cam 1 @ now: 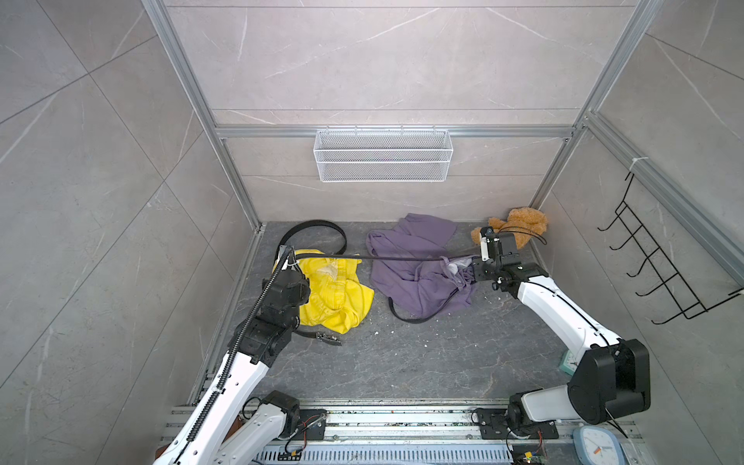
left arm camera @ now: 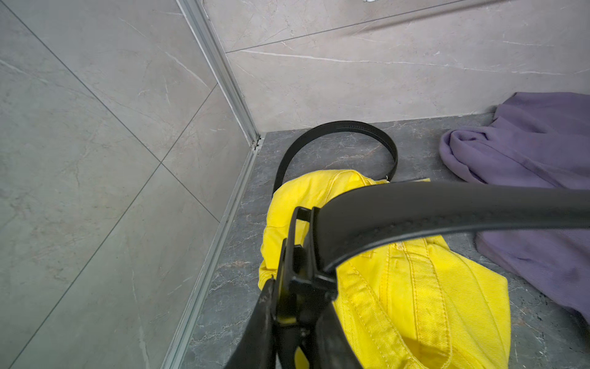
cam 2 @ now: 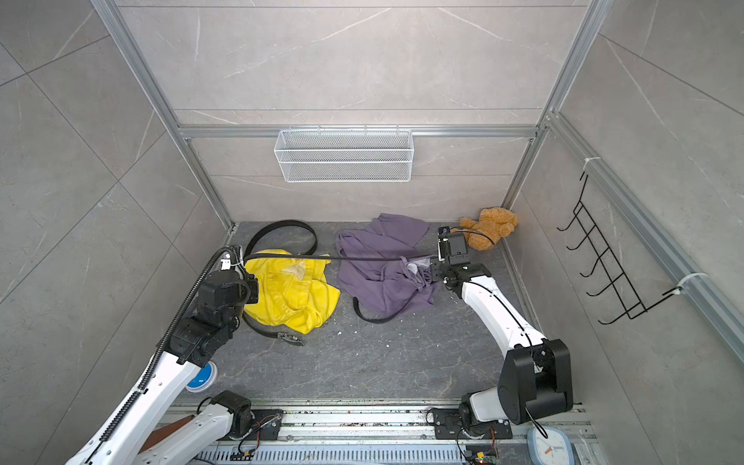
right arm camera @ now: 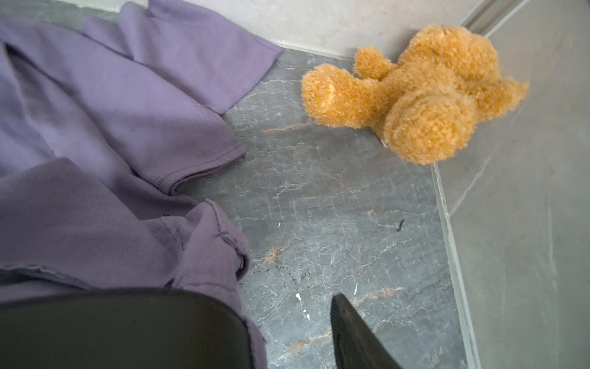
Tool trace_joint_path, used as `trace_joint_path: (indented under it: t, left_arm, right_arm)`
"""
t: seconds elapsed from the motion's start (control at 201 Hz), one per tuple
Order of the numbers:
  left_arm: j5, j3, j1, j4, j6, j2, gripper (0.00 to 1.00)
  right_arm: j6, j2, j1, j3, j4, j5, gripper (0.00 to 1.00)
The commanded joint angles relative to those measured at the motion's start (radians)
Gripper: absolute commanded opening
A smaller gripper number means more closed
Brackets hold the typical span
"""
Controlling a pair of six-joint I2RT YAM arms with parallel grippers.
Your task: Remove the belt from the trousers
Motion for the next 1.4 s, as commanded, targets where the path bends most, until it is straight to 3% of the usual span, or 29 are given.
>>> trace_joint_path:
  t: [0.0, 0.294, 0.409, 0.523, 0.713, 0.932, 0.992, 1.047, 1.097, 1.166, 1.321, 1.391]
  left_arm:
    - [-0.225, 0.043, 0.056, 0.033, -0.027, -0.054, 0.00]
    - [-0.244, 0.036, 0.102, 0.012, -0.004, -0.096, 0.00]
    - [-0.149, 0.019, 0.102, -0.028, -0.067, -0.083, 0.00]
    - [-0.035, -0.021, 0.103, -0.075, -0.169, -0.039, 0.00]
    - [0.047, -0.084, 0.101, -0.136, -0.337, 0.019, 0.00]
    - [0.100, -0.125, 0.092, -0.171, -0.413, 0.074, 0.00]
    - [0.108, -0.131, 0.088, -0.180, -0.420, 0.085, 0.19]
    - [0.115, -0.130, 0.083, -0.189, -0.426, 0.095, 0.46]
    - [0.114, -0.120, 0.066, -0.195, -0.429, 0.104, 0.57]
    - [0.076, -0.085, 0.000, -0.202, -0.423, 0.119, 0.65]
    - [-0.039, 0.063, -0.249, -0.183, -0.362, 0.235, 0.71]
    - [0.030, 0.127, -0.331, -0.109, -0.283, 0.326, 0.73]
  right_arm:
    - [0.073, 0.011, -0.098, -0.010, -0.029, 0.084, 0.53]
    - [0.082, 0.017, -0.242, -0.017, -0.011, 0.062, 0.53]
    - [0.061, -0.018, -0.227, -0.048, 0.047, -0.043, 0.46]
    - [0.029, -0.025, -0.163, -0.054, 0.059, -0.003, 0.46]
    - [0.010, -0.033, -0.127, -0.059, 0.060, 0.025, 0.46]
    - [0.004, 0.002, -0.108, -0.037, 0.031, 0.025, 0.46]
    - [0.008, 0.013, -0.109, -0.038, 0.028, 0.026, 0.46]
    - [0.010, 0.020, -0.109, -0.041, 0.022, 0.027, 0.46]
    - [0.015, 0.024, -0.109, -0.042, 0.017, 0.023, 0.48]
    - [0.018, 0.032, -0.109, -0.048, 0.010, 0.028, 0.51]
    - [0.037, 0.068, -0.109, -0.046, -0.021, 0.036, 0.53]
    - [0.056, 0.076, -0.109, -0.057, -0.023, 0.040, 0.55]
